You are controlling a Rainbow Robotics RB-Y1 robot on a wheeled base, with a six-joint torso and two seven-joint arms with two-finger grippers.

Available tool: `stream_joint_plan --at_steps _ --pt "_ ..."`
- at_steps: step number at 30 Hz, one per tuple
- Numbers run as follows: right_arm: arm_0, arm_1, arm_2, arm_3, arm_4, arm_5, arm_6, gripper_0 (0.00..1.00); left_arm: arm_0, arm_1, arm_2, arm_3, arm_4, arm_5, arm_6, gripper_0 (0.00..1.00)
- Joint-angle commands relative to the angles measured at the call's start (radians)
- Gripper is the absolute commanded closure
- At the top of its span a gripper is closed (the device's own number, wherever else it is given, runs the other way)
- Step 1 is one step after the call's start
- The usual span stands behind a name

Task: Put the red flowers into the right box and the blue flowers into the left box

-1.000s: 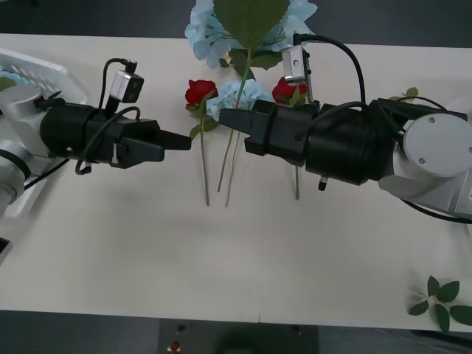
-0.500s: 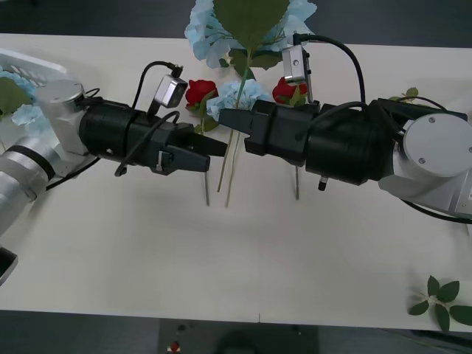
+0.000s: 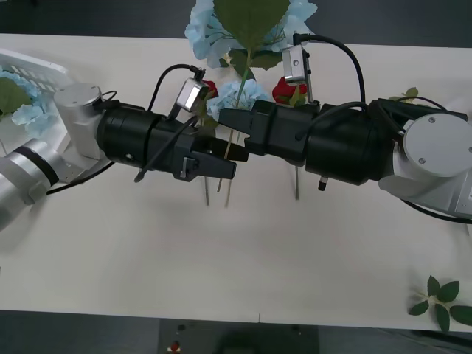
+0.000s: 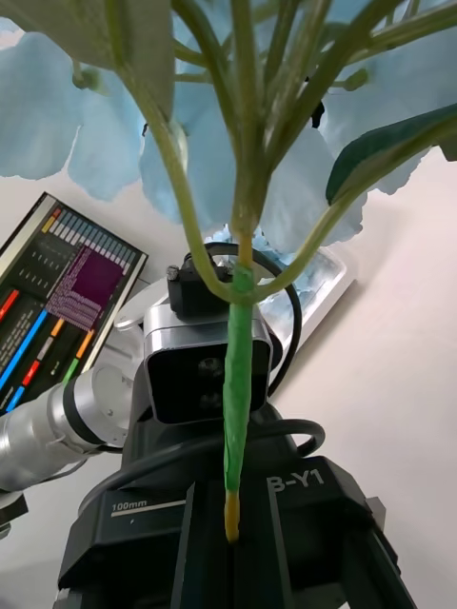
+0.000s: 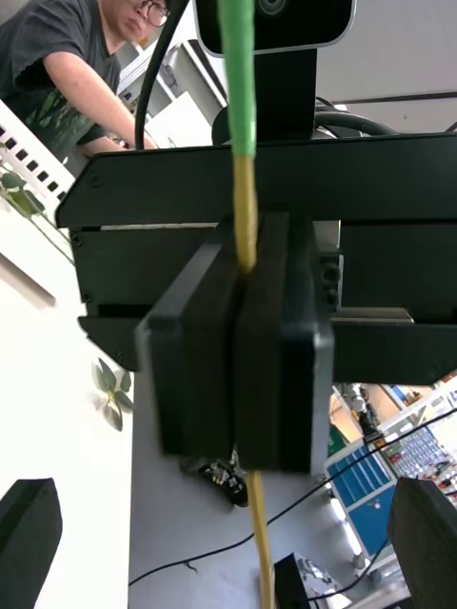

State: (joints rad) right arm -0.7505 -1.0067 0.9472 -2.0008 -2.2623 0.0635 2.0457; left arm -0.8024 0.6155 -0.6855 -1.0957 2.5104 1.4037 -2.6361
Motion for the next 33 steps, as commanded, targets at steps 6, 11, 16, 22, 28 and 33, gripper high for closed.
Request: stream_joint_plan --at_steps 6,11,16,22,28,33 --pt "-0.006 -0.003 -0.008 -0.035 0.001 -0.001 0.042 1.00 0.011 0.043 -0.032 -0.082 0.044 -0.069 -0.002 0.00" --pt "-0.006 -0.003 -0.008 -0.035 0.001 -0.001 0.042 1.00 0.012 0.041 -0.035 -0.082 0.044 -0.072 -0.007 0.00" --pt "-0.006 -0.003 -0.008 -0.035 0.001 -0.001 0.042 1.00 0.014 0.041 -0.035 -0.082 0.042 -0.078 -0.010 0.64" --pt "-0.006 -0.003 -0.008 -0.035 0.001 -0.001 0.042 1.00 0.014 0.041 -0.035 -0.084 0.044 -0.081 -0.013 1.00" --pt "-0.006 -0.003 -0.008 -0.035 0.001 -0.001 0.042 1.00 0.014 0.041 -0.037 -0.082 0.044 -0.083 -0.013 1.00" --pt "-0.006 -0.003 -0.008 -0.035 0.001 -0.001 0.042 1.00 0.014 0.041 -0.035 -0.084 0.045 -0.084 -0.015 1.00"
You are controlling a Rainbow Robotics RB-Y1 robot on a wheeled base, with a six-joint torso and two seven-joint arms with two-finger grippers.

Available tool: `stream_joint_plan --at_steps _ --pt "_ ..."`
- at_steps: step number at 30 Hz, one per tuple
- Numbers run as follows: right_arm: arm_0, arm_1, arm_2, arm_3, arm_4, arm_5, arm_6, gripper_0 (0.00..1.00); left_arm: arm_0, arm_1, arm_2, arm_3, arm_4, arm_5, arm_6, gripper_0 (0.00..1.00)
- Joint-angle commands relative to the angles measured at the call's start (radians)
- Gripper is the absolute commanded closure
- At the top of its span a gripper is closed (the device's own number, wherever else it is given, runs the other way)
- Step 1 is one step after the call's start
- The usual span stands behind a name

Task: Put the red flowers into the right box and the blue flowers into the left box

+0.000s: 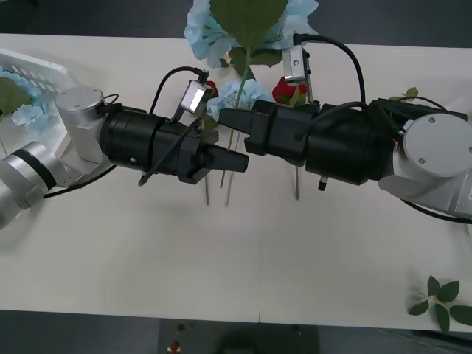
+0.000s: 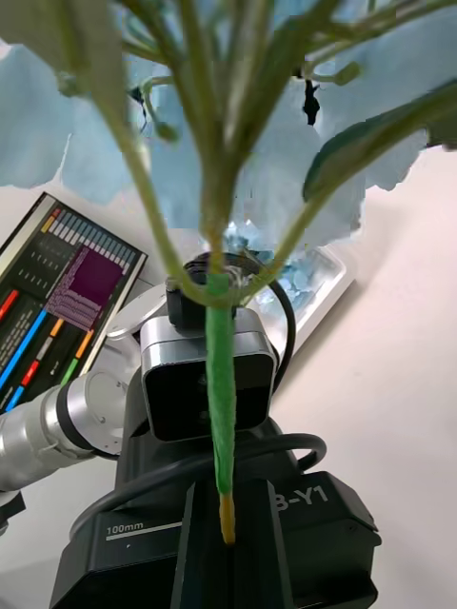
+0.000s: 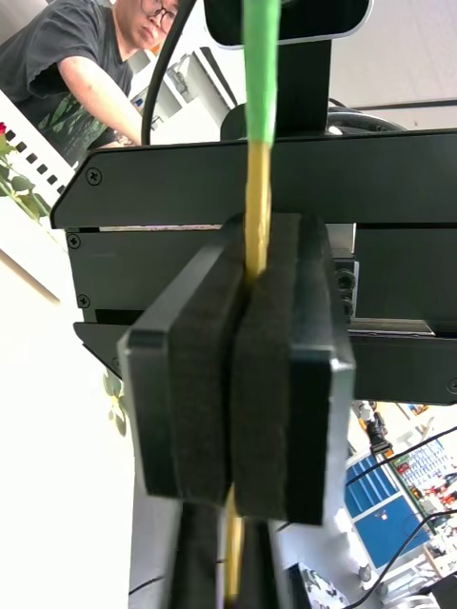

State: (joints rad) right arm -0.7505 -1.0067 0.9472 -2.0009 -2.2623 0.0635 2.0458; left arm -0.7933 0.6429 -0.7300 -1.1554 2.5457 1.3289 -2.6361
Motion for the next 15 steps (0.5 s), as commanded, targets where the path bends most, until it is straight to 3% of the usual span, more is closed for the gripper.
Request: stream_joint_plan --at_steps 1,6,7,8,9,11,15 --pt "-0.006 -0.003 -0.008 -0.035 0.001 -0.001 0.042 1.00 0.005 0.014 0.009 -0.024 0.010 -0.010 -0.015 1.00" --pt "-0.006 -0.003 -0.008 -0.035 0.001 -0.001 0.042 1.00 0.005 0.014 0.009 -0.023 0.011 -0.010 -0.016 1.00" --pt "-0.006 -0.003 -0.008 -0.035 0.001 -0.001 0.042 0.91 0.005 0.014 0.007 -0.024 0.011 -0.010 -0.016 1.00" --pt "-0.006 -0.003 -0.008 -0.035 0.001 -0.001 0.042 0.67 0.005 0.014 0.009 -0.023 0.011 -0.010 -0.015 1.00" --pt "-0.006 -0.003 -0.008 -0.035 0.001 -0.001 0.042 0.17 0.005 0.014 0.009 -0.023 0.011 -0.010 -0.016 1.00" --pt "-0.006 -0.003 -0.008 -0.035 0.001 -0.001 0.042 0.00 0.005 0.014 0.009 -0.024 0.013 -0.010 -0.018 1.00" --pt "-0.006 -0.003 -0.008 -0.035 0.001 -0.001 0.042 0.00 0.005 0.014 0.009 -0.024 0.013 -0.010 -0.019 1.00"
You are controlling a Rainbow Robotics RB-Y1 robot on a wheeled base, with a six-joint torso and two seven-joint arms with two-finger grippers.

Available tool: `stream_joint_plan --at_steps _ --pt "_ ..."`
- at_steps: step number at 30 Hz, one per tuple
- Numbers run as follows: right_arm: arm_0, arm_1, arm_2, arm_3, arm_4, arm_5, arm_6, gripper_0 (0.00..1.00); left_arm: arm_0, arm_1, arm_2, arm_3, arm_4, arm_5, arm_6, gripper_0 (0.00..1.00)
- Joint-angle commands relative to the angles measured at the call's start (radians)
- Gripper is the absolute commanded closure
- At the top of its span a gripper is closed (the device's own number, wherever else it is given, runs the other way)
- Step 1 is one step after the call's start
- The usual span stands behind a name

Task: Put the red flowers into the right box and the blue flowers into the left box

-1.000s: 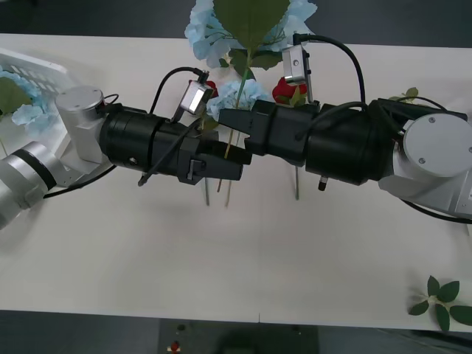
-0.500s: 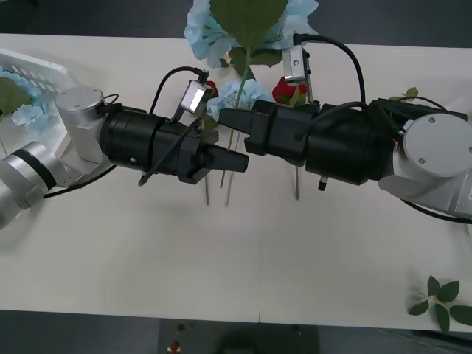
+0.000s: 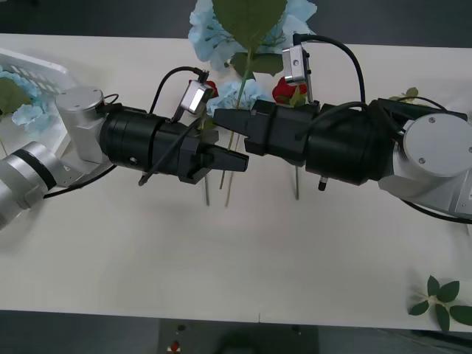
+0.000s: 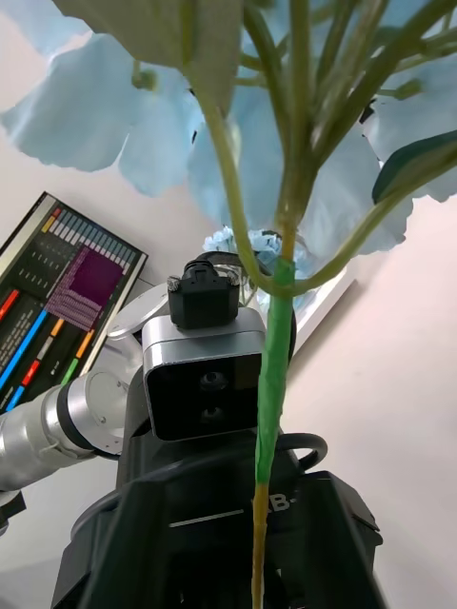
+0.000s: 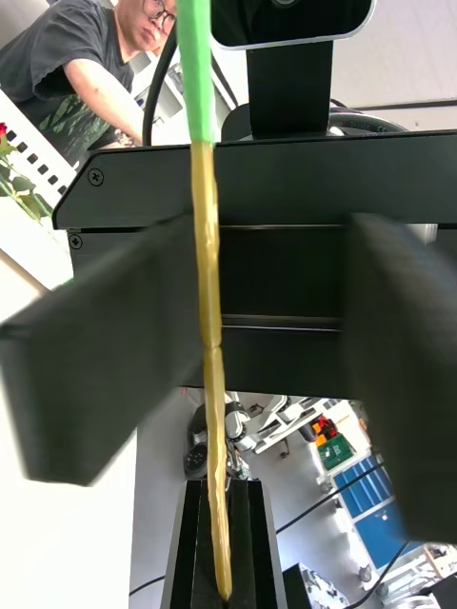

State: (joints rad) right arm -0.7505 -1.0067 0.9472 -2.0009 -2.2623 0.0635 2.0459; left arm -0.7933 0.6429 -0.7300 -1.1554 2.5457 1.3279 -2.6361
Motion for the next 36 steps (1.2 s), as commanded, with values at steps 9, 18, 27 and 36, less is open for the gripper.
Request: stream_joint_plan --at_steps 9,18,27,36 --pt "-0.006 -0.003 -0.008 -0.035 0.001 -0.001 0.042 0.00 0.005 0.018 0.011 -0.023 0.016 -0.006 -0.021 1.00" --pt "0.039 -0.023 -0.065 -0.013 -0.005 -0.036 0.043 0.00 0.006 0.078 0.029 -0.023 0.030 0.027 -0.015 1.00" --pt "0.017 -0.346 -0.222 -0.004 -0.339 0.274 0.036 0.00 0.008 0.138 0.029 -0.012 0.079 0.051 -0.021 1.00" --pt "0.017 -0.518 -0.275 0.215 -0.381 0.671 -0.041 0.00 0.011 0.245 0.029 0.040 0.160 0.082 -0.031 1.00"
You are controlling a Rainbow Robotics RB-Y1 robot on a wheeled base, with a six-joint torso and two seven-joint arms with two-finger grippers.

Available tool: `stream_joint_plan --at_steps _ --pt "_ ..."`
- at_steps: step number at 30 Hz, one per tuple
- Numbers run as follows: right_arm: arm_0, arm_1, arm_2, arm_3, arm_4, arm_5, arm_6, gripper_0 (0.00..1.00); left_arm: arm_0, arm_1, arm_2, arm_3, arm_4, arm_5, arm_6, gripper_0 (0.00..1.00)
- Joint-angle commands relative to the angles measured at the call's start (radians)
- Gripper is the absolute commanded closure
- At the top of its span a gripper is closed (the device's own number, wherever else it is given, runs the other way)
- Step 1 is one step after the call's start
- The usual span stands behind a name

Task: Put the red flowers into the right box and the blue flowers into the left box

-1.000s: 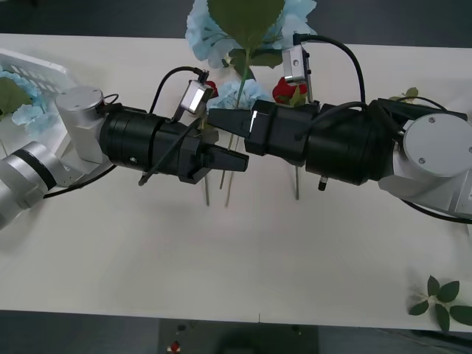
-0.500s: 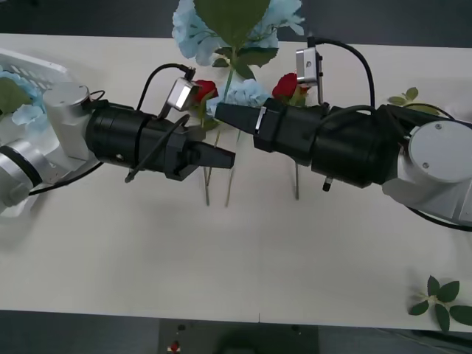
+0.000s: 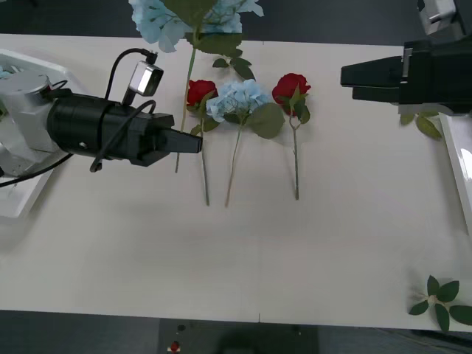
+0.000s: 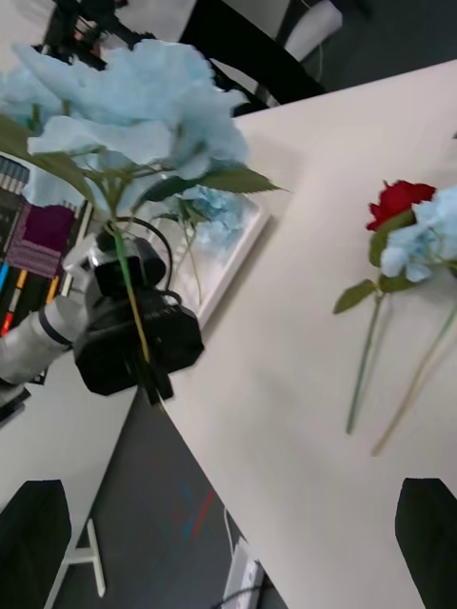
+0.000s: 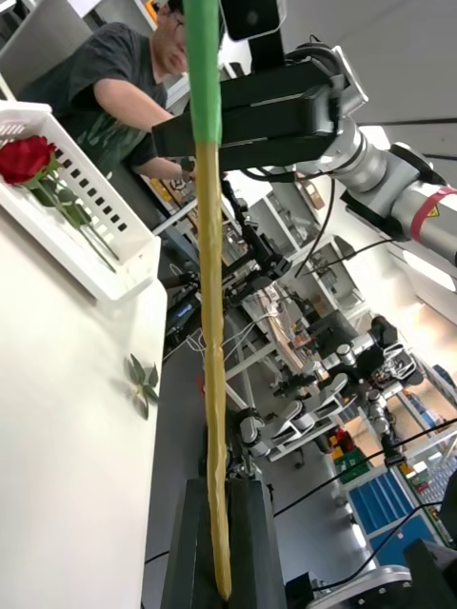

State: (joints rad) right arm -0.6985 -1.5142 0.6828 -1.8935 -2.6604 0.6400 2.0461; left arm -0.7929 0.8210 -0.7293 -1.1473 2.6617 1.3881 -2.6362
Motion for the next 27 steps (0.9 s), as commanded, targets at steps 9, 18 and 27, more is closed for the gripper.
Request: stream_joint_plan --at_steps 9,18,27 --pt "-0.231 0.243 -0.091 0.551 0.620 0.616 -0.310 0.00 0.011 0.207 0.096 0.166 0.060 0.028 -0.042 1.00" --pt "-0.351 0.442 -0.088 0.545 1.011 0.681 -0.682 0.00 0.006 0.360 0.133 0.330 0.058 0.019 -0.042 1.00" --pt "-0.349 0.628 -0.083 0.472 1.363 0.716 -0.997 0.00 0.006 0.480 0.134 0.446 -0.054 -0.021 -0.042 1.00"
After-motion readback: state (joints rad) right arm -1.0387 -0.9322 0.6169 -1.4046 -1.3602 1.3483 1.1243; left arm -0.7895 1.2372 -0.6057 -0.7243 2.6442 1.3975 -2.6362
